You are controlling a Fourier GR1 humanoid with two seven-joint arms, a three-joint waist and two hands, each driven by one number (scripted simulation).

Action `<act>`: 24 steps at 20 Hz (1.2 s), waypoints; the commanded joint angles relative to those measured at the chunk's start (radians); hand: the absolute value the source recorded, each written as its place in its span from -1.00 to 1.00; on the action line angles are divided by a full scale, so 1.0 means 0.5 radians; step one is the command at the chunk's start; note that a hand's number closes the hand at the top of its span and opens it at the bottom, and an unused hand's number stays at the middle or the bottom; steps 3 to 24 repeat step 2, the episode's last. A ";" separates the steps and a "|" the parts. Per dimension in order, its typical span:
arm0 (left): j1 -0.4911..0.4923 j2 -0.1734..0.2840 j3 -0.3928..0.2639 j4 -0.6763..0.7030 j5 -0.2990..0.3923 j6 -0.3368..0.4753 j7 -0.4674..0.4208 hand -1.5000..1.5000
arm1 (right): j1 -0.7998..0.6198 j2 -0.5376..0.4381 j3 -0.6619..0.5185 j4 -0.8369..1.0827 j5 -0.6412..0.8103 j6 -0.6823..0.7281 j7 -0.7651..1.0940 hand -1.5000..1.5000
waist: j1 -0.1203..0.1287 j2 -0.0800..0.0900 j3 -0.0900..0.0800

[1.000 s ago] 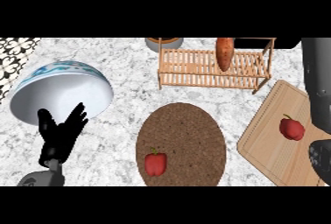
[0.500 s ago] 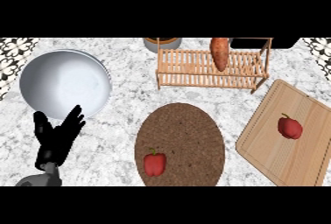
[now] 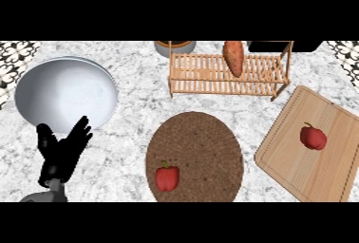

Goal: Pick the sweet potato from the placemat and place it in the tiered shelf

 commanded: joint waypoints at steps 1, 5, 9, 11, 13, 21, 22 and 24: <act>-0.022 -0.015 0.004 0.059 -0.013 0.011 -0.017 0.00 | 0.201 -0.160 -0.108 -0.128 -0.224 0.242 -0.038 -1.00 | -0.004 0.002 -0.001; -0.060 -0.001 0.008 0.060 0.015 -0.019 0.031 0.00 | 0.178 -0.256 -0.164 0.037 -0.259 0.275 -0.098 -1.00 | 0.008 0.008 0.000; -0.060 -0.001 0.008 0.060 0.015 -0.019 0.031 0.00 | 0.178 -0.256 -0.164 0.037 -0.259 0.275 -0.098 -1.00 | 0.008 0.008 0.000; -0.060 -0.001 0.008 0.060 0.015 -0.019 0.031 0.00 | 0.178 -0.256 -0.164 0.037 -0.259 0.275 -0.098 -1.00 | 0.008 0.008 0.000; -0.060 -0.001 0.008 0.060 0.015 -0.019 0.031 0.00 | 0.178 -0.256 -0.164 0.037 -0.259 0.275 -0.098 -1.00 | 0.008 0.008 0.000; -0.060 -0.001 0.008 0.060 0.015 -0.019 0.031 0.00 | 0.178 -0.256 -0.164 0.037 -0.259 0.275 -0.098 -1.00 | 0.008 0.008 0.000; -0.060 -0.001 0.008 0.060 0.015 -0.019 0.031 0.00 | 0.178 -0.256 -0.164 0.037 -0.259 0.275 -0.098 -1.00 | 0.008 0.008 0.000; -0.060 -0.001 0.008 0.060 0.015 -0.019 0.031 0.00 | 0.178 -0.256 -0.164 0.037 -0.259 0.275 -0.098 -1.00 | 0.008 0.008 0.000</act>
